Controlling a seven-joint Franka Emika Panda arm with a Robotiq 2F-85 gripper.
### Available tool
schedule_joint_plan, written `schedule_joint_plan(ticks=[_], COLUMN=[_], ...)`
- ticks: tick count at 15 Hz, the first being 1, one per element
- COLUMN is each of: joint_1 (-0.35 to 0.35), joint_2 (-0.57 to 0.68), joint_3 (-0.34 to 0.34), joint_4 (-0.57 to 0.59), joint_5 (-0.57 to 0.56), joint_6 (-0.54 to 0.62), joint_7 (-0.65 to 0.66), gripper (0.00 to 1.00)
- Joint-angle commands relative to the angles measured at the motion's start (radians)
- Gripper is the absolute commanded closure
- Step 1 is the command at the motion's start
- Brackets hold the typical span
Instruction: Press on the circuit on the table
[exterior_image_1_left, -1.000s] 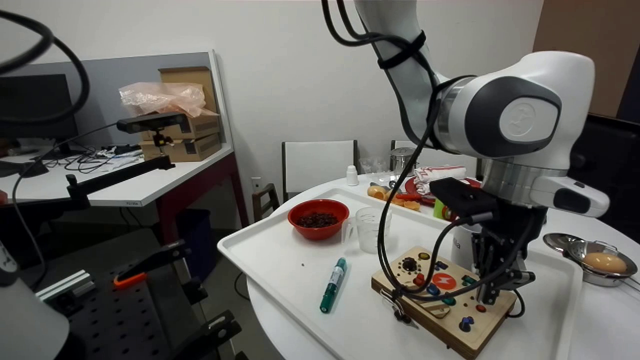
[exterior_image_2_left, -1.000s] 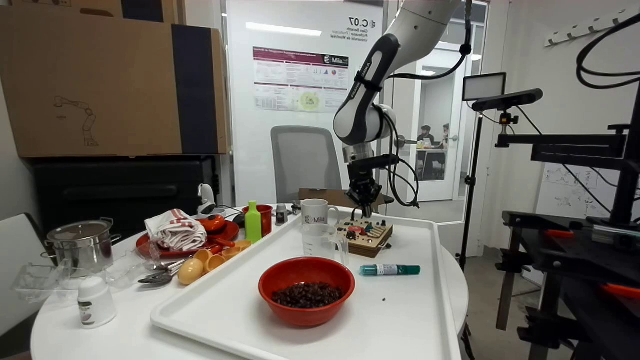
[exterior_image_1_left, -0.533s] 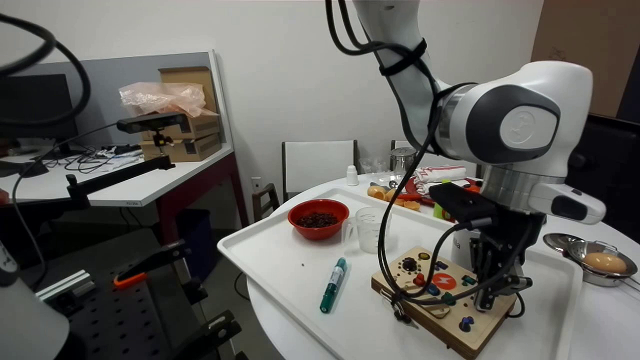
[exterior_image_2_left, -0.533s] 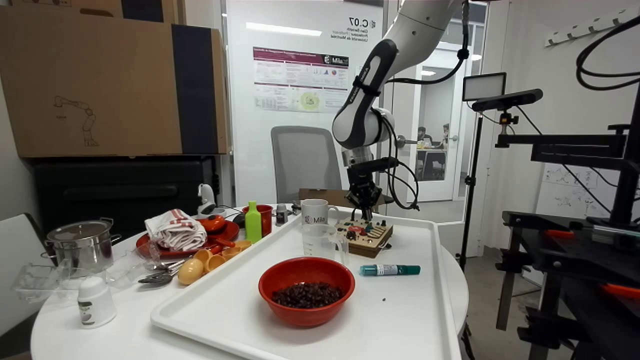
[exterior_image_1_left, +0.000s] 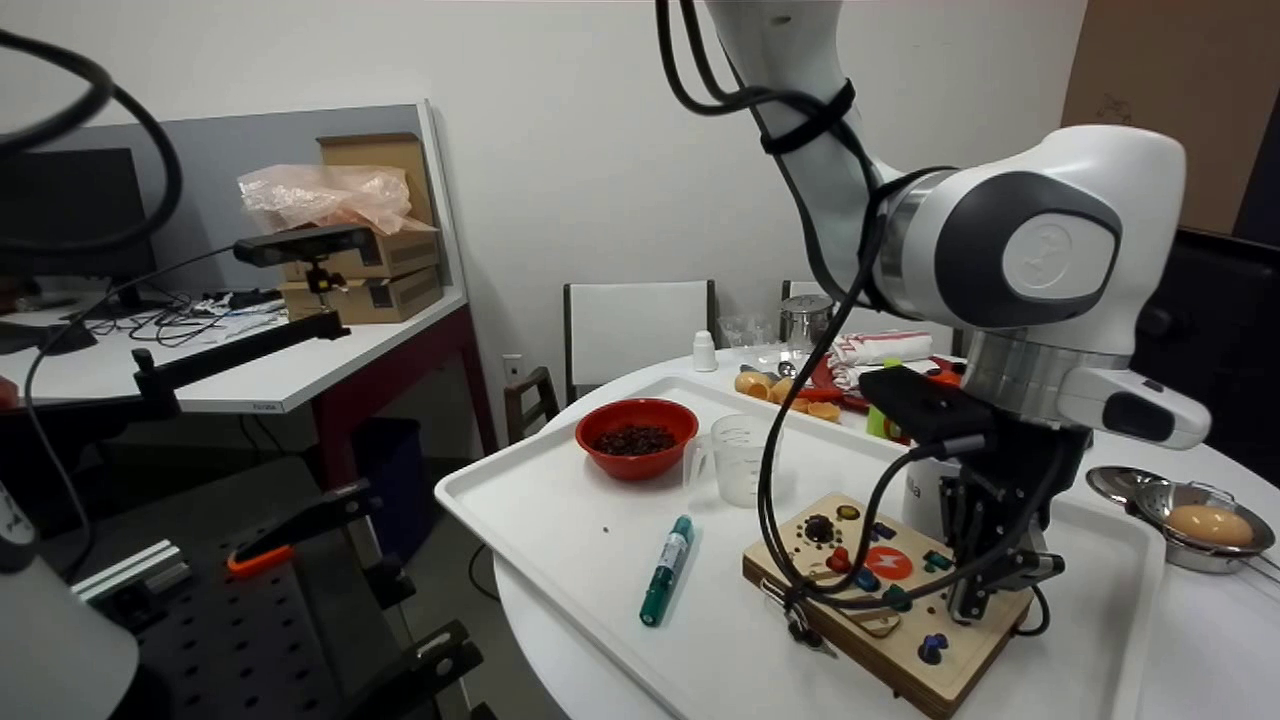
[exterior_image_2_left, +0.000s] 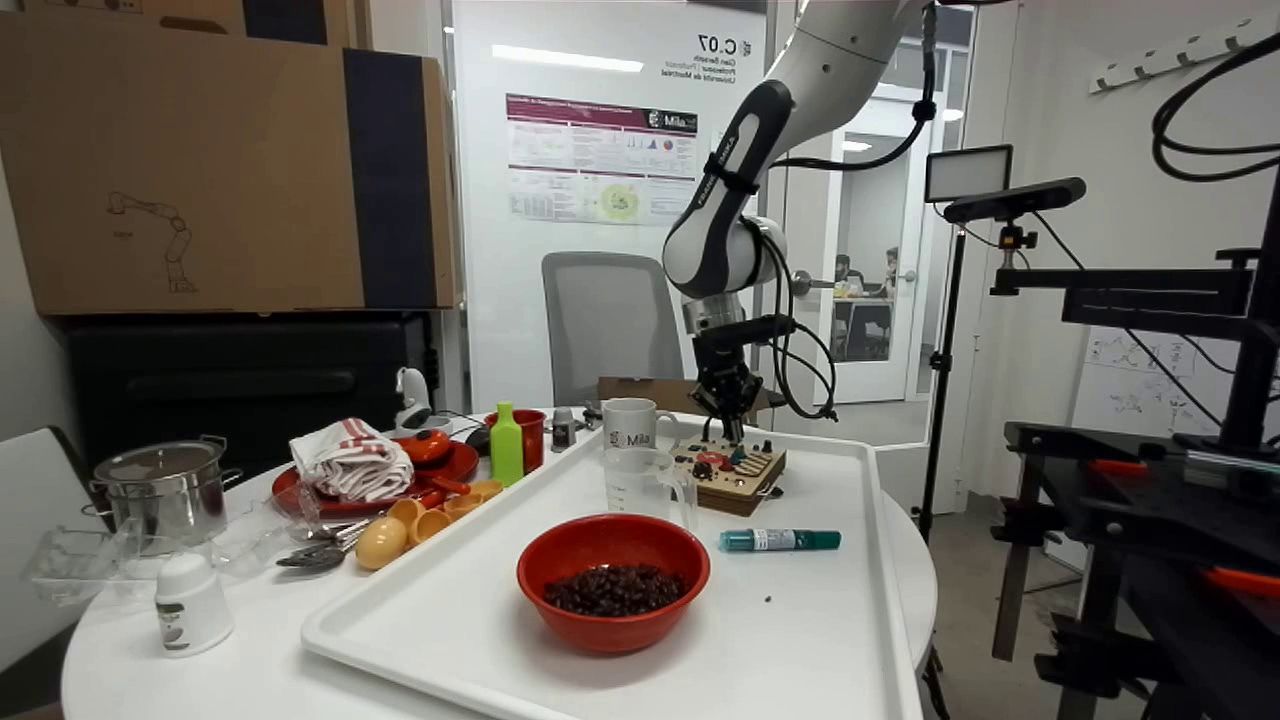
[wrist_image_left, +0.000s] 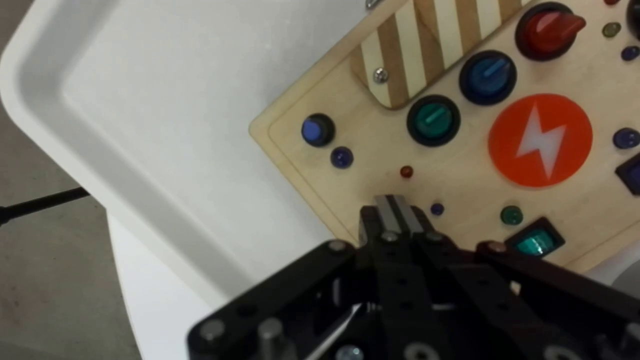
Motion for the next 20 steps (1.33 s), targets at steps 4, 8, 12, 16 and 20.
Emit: schedule_joint_plan(ticks=[4, 8, 12, 16, 20], joint_1=[0.005, 0.003, -0.003, 0.002, 0.007], joint_2=[0.025, 0.035, -0.005, -0.119, -0.239], joint_3=[0.002, 0.007, 0.009, 0.001, 0.008], joint_4=[0.02, 0.026, 0.004, -0.049, -0.094], joint_5=[0.018, 0.021, 0.03, 0.028, 0.006], joint_6=[-0.024, -0.023, -0.014, -0.035, -0.082], joint_7=[0.019, 0.019, 0.01, -0.009, -0.06], gripper=[1.0, 1.0, 1.0, 1.0, 1.0])
